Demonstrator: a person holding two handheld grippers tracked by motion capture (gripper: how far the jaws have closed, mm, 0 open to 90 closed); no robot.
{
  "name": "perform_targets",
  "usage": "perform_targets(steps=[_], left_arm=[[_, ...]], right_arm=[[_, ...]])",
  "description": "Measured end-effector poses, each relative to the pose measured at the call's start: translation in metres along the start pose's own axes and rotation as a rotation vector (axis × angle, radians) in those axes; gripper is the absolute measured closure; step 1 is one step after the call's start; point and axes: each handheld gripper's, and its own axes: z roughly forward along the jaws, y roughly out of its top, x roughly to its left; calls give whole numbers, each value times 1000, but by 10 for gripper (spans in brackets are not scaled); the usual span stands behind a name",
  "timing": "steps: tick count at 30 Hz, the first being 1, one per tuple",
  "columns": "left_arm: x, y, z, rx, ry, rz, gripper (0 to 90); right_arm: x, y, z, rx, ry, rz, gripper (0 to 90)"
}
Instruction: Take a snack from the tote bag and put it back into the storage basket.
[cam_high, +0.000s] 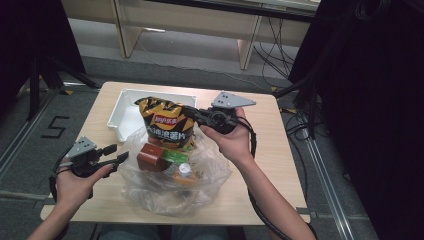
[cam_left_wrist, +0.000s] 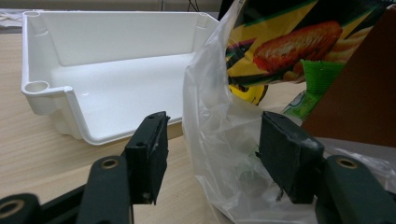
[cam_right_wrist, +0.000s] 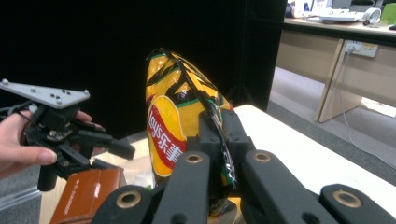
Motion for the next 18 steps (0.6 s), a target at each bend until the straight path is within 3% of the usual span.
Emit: perform_targets(steps=[3, 5, 8, 10, 18], left_arm=[[0, 0, 0, 0, 0, -2, 420], [0, 0, 0, 1, 0, -2, 420], [0, 0, 1, 1, 0, -3, 420], [0, 0, 1, 1, -1, -3, 419], [0, -1, 2, -2, -9, -3, 420]], right_arm=[[2, 4, 0, -18, 18, 7, 900], [2, 5, 0, -19, 13, 15, 900], [1, 9, 0, -33, 8, -12, 900], [3, 12, 0, -34, 10, 10, 900], [2, 23, -3, -63, 14, 6, 900]])
